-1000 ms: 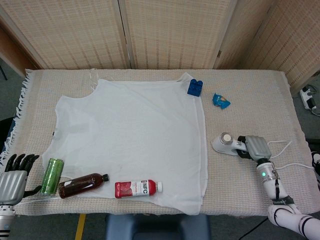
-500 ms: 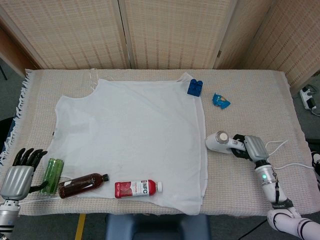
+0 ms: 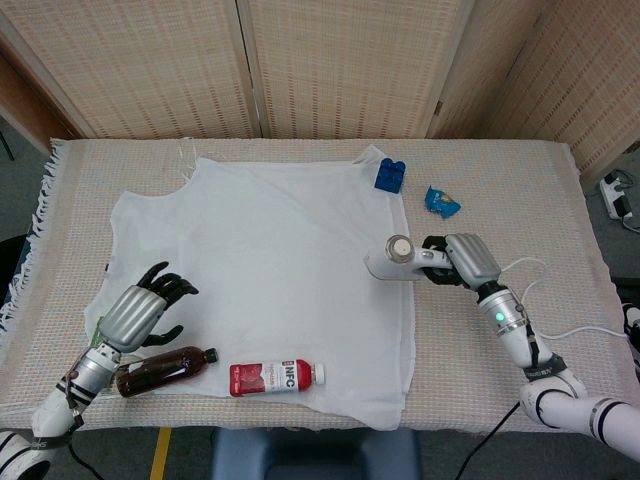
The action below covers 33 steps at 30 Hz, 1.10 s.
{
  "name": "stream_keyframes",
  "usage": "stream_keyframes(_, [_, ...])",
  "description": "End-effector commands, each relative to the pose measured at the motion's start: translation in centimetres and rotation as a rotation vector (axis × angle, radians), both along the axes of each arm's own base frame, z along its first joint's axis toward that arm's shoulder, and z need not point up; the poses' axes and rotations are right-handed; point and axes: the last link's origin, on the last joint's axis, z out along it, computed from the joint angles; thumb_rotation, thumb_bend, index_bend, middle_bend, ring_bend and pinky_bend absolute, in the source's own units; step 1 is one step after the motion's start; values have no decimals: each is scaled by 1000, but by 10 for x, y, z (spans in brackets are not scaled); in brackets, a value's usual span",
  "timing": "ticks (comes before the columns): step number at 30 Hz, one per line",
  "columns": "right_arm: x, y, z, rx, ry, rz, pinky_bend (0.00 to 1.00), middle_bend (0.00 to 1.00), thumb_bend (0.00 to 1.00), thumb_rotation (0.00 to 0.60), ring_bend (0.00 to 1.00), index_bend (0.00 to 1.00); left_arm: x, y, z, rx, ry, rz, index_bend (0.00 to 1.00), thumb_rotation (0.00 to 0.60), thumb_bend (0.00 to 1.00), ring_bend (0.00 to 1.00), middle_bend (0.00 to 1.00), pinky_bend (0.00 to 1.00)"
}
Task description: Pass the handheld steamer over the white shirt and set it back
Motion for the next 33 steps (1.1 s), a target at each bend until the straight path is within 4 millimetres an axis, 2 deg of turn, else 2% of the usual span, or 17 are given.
stream_keyframes(1, [22,-12,-9,31,14,20,879,861,425,600,812,839,34,28,-38,-147,-7,-25,321,492,387,215,308,105])
stream_keyframes(2, [26,-14,-12,38,15,22,880,861,427,600,811,839,39,32,-45,-177,-7,-6,312,398,404,202,295,80])
stream_keyframes(3, [30,-16,-16,47,16,23,880,861,428,600,812,839,44,36,-54,-217,-11,24,305,336,415,191,285,54])
stream_keyframes(6, [36,-20,-25,65,25,23,879,861,438,600,813,839,53,43,-72,-303,-15,86,298,315,423,165,258,12])
stream_keyframes(10, [44,-25,-39,88,40,25,880,863,455,600,813,839,58,51,-93,-355,43,111,286,268,422,145,246,5])
stream_keyframes(17, [55,-29,-66,122,97,57,883,864,458,600,815,840,61,48,-116,-346,73,109,272,268,436,99,215,5])
stream_keyframes(24, [59,-33,-93,142,131,66,883,864,466,600,815,841,60,44,-125,-334,110,101,137,265,434,10,95,5])
stream_keyframes(29, [58,-35,-106,145,128,59,883,865,470,600,815,842,59,43,-129,-338,136,106,72,267,431,3,80,5])
stream_keyframes(33, [57,-36,-112,143,134,62,883,868,472,600,817,843,60,42,-131,-340,174,98,57,268,430,1,75,5])
